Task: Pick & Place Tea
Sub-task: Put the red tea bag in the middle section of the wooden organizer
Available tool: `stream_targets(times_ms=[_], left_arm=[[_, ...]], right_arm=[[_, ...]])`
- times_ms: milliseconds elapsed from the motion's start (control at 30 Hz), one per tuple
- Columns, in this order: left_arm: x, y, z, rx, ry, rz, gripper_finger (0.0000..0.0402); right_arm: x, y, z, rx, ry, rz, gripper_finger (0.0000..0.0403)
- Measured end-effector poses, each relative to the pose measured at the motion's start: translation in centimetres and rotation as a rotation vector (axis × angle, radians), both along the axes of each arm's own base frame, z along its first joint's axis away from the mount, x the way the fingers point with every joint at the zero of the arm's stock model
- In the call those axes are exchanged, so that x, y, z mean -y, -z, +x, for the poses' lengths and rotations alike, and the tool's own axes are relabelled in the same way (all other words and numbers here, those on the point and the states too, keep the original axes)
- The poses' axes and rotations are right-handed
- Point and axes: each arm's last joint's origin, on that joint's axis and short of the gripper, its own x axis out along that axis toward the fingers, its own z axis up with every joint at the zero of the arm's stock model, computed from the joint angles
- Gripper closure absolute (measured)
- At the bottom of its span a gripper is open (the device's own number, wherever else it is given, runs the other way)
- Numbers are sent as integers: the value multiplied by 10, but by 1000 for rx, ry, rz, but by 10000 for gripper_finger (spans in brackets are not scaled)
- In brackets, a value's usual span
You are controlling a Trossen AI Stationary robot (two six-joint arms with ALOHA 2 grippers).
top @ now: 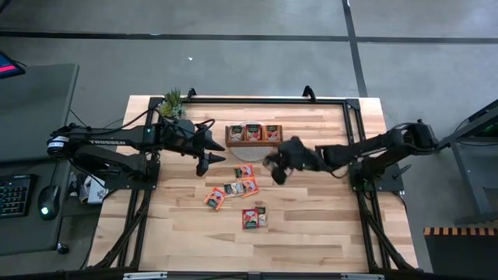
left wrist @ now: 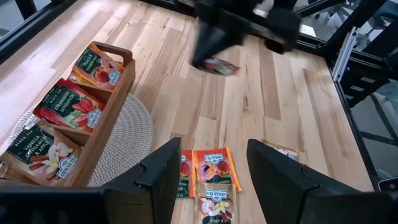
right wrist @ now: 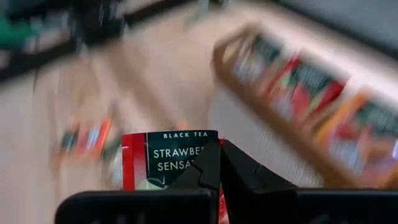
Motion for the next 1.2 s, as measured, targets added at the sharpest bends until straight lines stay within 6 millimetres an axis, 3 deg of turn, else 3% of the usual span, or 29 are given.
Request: stream_targets(times_ms=[133, 300, 500, 667, 867, 1200], left_arm=[[0, 0, 0, 0, -1, 0, 220], [0, 0, 0, 0, -2, 0, 220], [0, 0, 0, -1, -3, 1, 220], [0, 0, 0, 0, -17, -14, 220], [-3, -2, 1, 18, -132, -25, 220], [-10, -21, 7, 228, -322, 55, 220]], right_arm=[[28, -6, 12, 137, 80, -56, 403], [55, 3, 25, 200, 166, -83, 403], [68, 8, 64, 156, 156, -175, 403], [76, 5, 89, 113, 248, -217, 403], [78, 1, 95, 96, 232, -273, 403], [77, -34, 85, 132, 215, -423, 403]])
